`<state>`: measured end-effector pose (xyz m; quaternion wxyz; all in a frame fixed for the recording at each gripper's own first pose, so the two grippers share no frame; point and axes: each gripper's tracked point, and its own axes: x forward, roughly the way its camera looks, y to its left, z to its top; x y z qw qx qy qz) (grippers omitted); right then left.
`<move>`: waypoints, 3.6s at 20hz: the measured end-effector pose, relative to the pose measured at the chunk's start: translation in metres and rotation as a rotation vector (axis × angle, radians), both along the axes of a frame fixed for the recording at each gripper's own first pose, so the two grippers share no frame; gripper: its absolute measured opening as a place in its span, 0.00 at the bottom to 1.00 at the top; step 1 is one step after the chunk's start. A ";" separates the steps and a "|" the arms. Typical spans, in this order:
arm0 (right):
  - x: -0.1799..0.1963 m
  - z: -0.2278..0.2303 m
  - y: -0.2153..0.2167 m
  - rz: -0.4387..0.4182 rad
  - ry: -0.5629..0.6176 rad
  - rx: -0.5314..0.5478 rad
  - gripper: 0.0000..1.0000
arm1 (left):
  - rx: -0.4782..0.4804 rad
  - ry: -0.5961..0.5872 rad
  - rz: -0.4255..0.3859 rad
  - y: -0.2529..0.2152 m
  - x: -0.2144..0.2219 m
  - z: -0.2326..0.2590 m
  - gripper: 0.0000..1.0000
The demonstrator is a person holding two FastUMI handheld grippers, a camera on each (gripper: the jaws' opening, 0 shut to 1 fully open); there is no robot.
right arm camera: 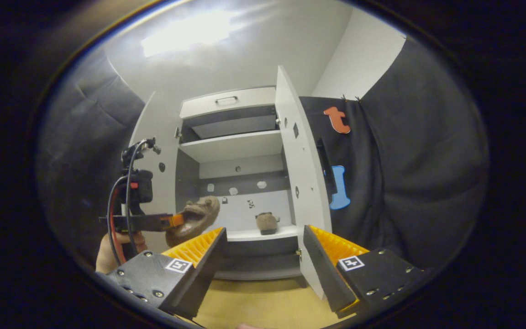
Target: Grab one shoe with the right hand and put it into the shoe cabinet, grab the other shoe with the left hand and put it into the shoe cabinet; then close the right door with the right hand and the left door with the left hand.
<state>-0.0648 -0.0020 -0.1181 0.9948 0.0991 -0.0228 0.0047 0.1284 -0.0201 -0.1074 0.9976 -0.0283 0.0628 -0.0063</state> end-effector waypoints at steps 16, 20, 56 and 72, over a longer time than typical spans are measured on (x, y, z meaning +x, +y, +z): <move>0.004 -0.025 0.003 0.058 0.017 0.057 0.98 | -0.220 0.178 0.119 0.019 0.192 -0.067 0.03; 0.008 -0.038 0.008 0.059 0.061 0.052 0.98 | -0.141 0.260 0.180 0.028 0.200 -0.107 0.03; 0.005 -0.053 -0.013 0.071 0.097 0.039 1.00 | 0.128 0.063 -0.124 -0.061 -0.087 -0.003 0.98; 0.082 0.032 -0.199 0.084 0.124 -0.234 1.00 | 0.031 0.064 -0.165 -0.033 -0.179 -0.038 0.98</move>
